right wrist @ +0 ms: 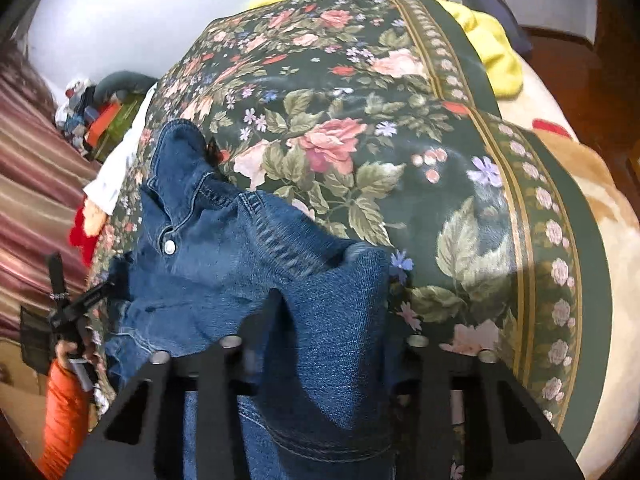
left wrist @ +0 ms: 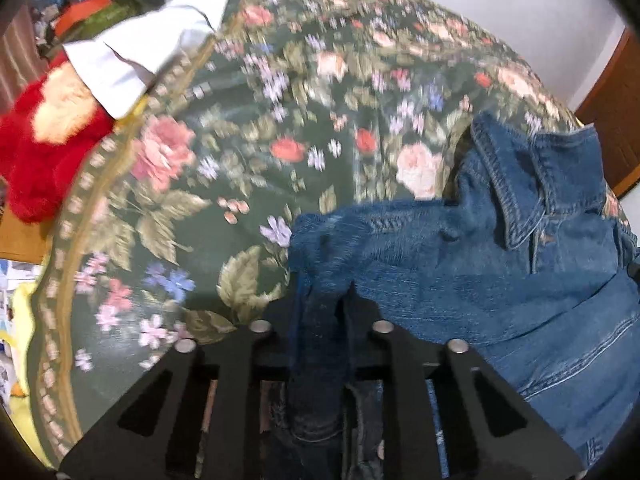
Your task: Fold large clothes
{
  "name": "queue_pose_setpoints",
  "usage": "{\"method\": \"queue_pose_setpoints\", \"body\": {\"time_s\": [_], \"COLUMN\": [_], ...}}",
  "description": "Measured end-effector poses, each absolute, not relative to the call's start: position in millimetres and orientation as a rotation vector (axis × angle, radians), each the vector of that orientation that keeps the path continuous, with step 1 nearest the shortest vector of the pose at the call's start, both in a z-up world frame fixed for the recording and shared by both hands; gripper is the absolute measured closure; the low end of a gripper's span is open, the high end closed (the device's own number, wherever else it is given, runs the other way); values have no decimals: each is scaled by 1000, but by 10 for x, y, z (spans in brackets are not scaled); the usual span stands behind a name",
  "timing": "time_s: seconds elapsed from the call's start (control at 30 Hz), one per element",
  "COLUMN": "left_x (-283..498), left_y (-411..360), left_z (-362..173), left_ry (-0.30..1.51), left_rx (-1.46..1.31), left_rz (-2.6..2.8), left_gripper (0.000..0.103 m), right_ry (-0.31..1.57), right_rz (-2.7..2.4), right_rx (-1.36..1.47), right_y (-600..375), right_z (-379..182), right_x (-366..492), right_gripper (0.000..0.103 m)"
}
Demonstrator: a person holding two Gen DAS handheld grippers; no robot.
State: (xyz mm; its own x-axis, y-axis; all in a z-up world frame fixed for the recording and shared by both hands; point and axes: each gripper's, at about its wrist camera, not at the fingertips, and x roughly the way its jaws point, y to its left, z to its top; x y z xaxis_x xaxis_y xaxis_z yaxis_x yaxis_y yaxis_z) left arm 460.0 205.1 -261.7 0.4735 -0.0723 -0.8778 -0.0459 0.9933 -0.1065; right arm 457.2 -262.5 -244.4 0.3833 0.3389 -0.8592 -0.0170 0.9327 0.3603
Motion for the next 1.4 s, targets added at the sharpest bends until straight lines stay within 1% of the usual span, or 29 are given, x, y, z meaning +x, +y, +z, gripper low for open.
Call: {"method": "queue_pose_setpoints", "body": {"time_s": [0.07, 0.23, 0.33, 0.43, 0.53, 0.7, 0.73, 0.8, 0.83, 0.87, 0.9, 0.93, 1.03, 1.17, 1.33, 1.4], "left_x": [4540, 4418, 4425, 4500, 4630, 4768, 4779, 4787, 4785, 4773, 4762, 4743, 4724, 4622, 4450, 4317], "left_y": [2072, 2130, 2239, 2332, 2473, 2658, 2673, 2679, 2685, 2693, 2700, 2710, 2711, 2728, 2597, 2514], "left_z": [-2458, -2047, -1919, -1966, -2139, -2452, -2495, -2590, -2632, -2667, -2675, -2673, -2634, -2494, -2195, -1996], "left_ry": [1036, 936, 914, 926, 969, 1027, 1033, 1049, 1053, 1050, 1044, 1034, 1042, 1044, 1011, 980], "left_rx": [-132, -107, -125, -101, -101, -148, -151, -142, -135, -134, -136, -143, -158, -235, -124, -88], "left_rz": [-10, 3, 20, 63, 105, 141, 142, 152, 159, 153, 149, 145, 148, 150, 175, 173], "left_gripper": [93, 94, 94, 93, 93, 91, 89, 82, 78, 78, 77, 77, 76, 76, 76, 76], "right_ry": [1125, 1026, 998, 981, 972, 992, 1000, 1002, 995, 981, 966, 956, 977, 972, 927, 907], "right_rz": [216, 214, 220, 228, 232, 182, 173, 138, 110, 74, 43, 26, 59, 70, 100, 125], "right_rx": [255, 92, 29, -13, -40, -85, -92, -98, -110, -128, -145, -154, -108, -85, -91, -92], "right_y": [-2560, -2297, -2122, -1938, -1801, -1676, -1680, -1731, -1769, -1812, -1853, -1906, -2039, -2118, -2071, -2027], "right_z": [-2364, -2058, -1944, -1879, -1887, -2139, -2190, -2279, -2301, -2311, -2320, -2333, -2337, -2183, -1848, -1680], "right_x": [4572, 4659, 4805, 5030, 5223, 5536, 5564, 5600, 5595, 5596, 5590, 5587, 5571, 5453, 5185, 5037], "right_gripper": [76, 79, 80, 80, 80, 79, 74, 59, 40, 19, 13, 11, 11, 11, 11, 11]}}
